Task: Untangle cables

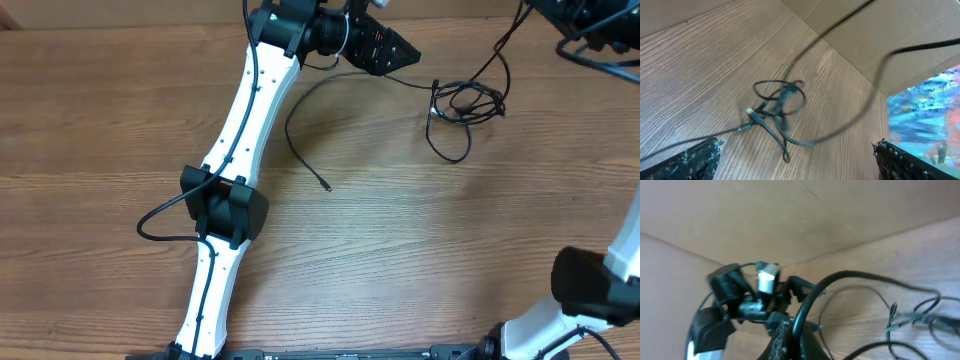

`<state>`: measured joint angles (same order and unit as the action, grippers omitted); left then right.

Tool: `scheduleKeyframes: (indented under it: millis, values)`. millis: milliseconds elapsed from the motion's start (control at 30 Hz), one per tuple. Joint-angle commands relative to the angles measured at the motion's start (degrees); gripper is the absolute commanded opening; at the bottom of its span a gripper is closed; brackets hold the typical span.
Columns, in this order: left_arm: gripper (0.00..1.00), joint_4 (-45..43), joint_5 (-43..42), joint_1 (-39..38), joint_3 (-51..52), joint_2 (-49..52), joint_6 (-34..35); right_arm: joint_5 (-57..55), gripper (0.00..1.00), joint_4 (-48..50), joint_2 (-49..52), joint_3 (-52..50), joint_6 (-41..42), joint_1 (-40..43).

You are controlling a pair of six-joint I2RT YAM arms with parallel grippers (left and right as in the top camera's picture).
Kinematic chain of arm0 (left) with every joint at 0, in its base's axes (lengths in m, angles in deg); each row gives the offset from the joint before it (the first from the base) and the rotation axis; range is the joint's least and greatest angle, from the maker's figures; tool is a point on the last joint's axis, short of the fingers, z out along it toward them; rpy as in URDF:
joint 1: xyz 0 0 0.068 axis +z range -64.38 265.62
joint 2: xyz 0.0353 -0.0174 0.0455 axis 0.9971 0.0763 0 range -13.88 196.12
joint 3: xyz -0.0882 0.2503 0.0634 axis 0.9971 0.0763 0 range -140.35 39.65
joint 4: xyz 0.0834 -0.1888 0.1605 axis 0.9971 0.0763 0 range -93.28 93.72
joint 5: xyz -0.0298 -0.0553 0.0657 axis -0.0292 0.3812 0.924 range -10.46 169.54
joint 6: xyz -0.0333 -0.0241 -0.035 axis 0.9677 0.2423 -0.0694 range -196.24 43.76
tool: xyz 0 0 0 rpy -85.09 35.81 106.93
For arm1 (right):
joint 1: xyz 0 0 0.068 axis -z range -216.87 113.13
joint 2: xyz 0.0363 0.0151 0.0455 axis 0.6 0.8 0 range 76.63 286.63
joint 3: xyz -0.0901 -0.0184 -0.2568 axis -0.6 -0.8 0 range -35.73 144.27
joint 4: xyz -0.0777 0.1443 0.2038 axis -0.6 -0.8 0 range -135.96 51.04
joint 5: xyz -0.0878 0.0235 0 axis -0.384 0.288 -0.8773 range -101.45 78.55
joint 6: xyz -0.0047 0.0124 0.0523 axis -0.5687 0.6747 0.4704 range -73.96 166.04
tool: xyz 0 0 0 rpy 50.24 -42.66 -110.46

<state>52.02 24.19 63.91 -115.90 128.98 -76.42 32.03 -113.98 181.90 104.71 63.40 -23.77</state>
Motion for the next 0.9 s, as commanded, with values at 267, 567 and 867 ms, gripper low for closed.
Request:
scheduleKeyframes:
  millis: [267, 567, 867]
  values:
    - [0.99, -0.5, 0.5, 0.3, -0.9, -0.2, 0.5, 0.7, 0.04, 5.3, -10.4, 9.7, -0.3, 0.1]
    - [1.00, -3.0, 0.5, 0.3, -0.9, -0.2, 6.3, -20.1, 0.04, 5.7, -16.0, 14.2, -2.6, 0.2]
    - [1.00, -4.1, 0.3, 0.3, -0.9, -0.2, 8.3, -43.5, 0.04, -4.2, -16.9, 13.9, -2.9, 0.1]
